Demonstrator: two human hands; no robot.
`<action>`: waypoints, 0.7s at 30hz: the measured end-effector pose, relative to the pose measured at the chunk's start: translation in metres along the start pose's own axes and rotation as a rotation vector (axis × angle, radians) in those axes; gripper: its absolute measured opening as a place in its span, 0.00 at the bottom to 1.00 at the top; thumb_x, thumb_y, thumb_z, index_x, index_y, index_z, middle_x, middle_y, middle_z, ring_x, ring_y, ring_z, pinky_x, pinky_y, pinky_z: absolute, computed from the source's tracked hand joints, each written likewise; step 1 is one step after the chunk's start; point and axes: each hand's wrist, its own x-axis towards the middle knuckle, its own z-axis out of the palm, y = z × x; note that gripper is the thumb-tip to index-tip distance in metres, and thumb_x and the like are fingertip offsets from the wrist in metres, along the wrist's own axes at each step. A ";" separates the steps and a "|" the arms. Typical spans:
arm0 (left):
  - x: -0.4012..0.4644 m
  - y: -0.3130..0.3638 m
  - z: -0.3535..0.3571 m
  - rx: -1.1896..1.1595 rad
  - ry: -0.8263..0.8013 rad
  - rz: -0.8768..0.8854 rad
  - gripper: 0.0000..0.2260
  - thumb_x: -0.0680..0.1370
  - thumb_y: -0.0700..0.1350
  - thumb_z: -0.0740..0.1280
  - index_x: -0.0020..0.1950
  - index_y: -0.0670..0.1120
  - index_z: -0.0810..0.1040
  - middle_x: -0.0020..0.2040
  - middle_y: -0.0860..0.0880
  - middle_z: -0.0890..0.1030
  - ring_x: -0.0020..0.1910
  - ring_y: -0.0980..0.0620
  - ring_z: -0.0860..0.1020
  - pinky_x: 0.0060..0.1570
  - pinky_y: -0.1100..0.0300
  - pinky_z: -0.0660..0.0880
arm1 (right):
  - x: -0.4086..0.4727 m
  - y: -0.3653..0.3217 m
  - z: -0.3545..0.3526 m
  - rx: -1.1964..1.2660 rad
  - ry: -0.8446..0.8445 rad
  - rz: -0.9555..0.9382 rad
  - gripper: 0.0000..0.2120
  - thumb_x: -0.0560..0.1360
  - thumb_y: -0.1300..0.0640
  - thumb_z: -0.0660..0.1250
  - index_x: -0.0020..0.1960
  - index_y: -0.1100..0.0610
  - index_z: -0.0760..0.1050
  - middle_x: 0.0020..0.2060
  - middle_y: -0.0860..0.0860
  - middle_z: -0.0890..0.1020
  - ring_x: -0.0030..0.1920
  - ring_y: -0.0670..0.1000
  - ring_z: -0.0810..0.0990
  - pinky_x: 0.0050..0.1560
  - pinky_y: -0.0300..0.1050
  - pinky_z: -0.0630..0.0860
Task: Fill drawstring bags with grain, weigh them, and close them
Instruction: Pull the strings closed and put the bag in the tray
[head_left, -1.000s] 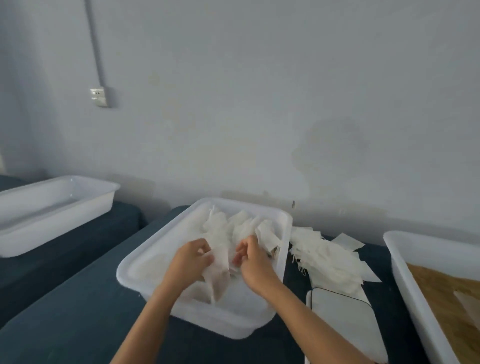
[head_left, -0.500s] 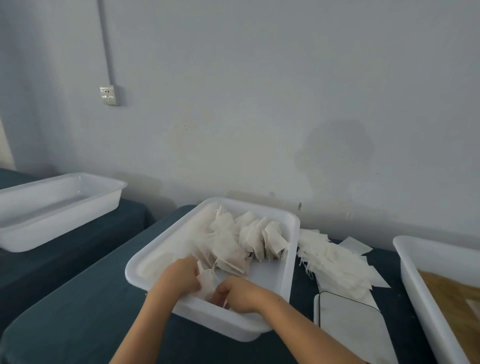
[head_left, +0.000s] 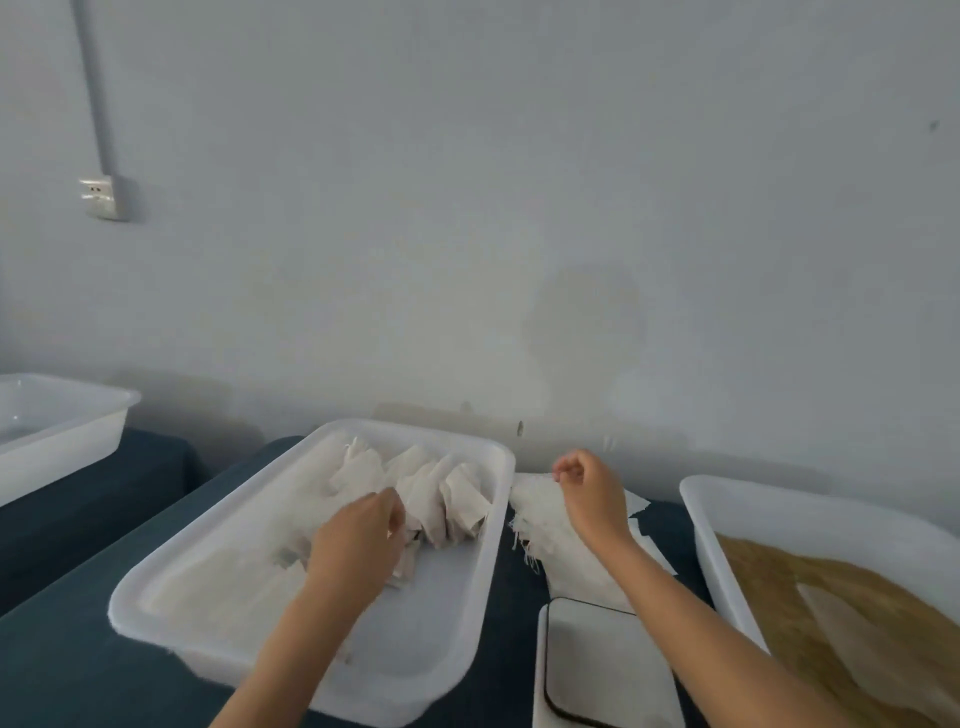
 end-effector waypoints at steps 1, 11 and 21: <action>0.000 0.008 0.007 -0.004 -0.008 0.043 0.03 0.79 0.46 0.59 0.48 0.50 0.72 0.46 0.54 0.77 0.46 0.52 0.75 0.43 0.60 0.70 | 0.004 0.019 -0.003 -0.059 0.028 0.076 0.06 0.78 0.63 0.59 0.48 0.56 0.74 0.46 0.49 0.79 0.48 0.50 0.77 0.46 0.43 0.70; -0.006 0.016 0.037 0.021 -0.037 0.050 0.06 0.81 0.49 0.55 0.47 0.51 0.68 0.42 0.56 0.75 0.40 0.56 0.73 0.40 0.63 0.69 | 0.003 0.084 0.007 -0.374 -0.267 0.364 0.24 0.76 0.51 0.62 0.67 0.61 0.65 0.65 0.56 0.71 0.64 0.57 0.71 0.63 0.48 0.70; -0.011 0.020 0.037 0.050 -0.056 0.061 0.04 0.81 0.47 0.54 0.48 0.52 0.67 0.42 0.56 0.74 0.40 0.57 0.72 0.39 0.63 0.67 | 0.000 0.080 -0.007 -0.430 -0.033 0.274 0.14 0.79 0.63 0.56 0.35 0.56 0.64 0.38 0.51 0.74 0.43 0.54 0.73 0.40 0.41 0.64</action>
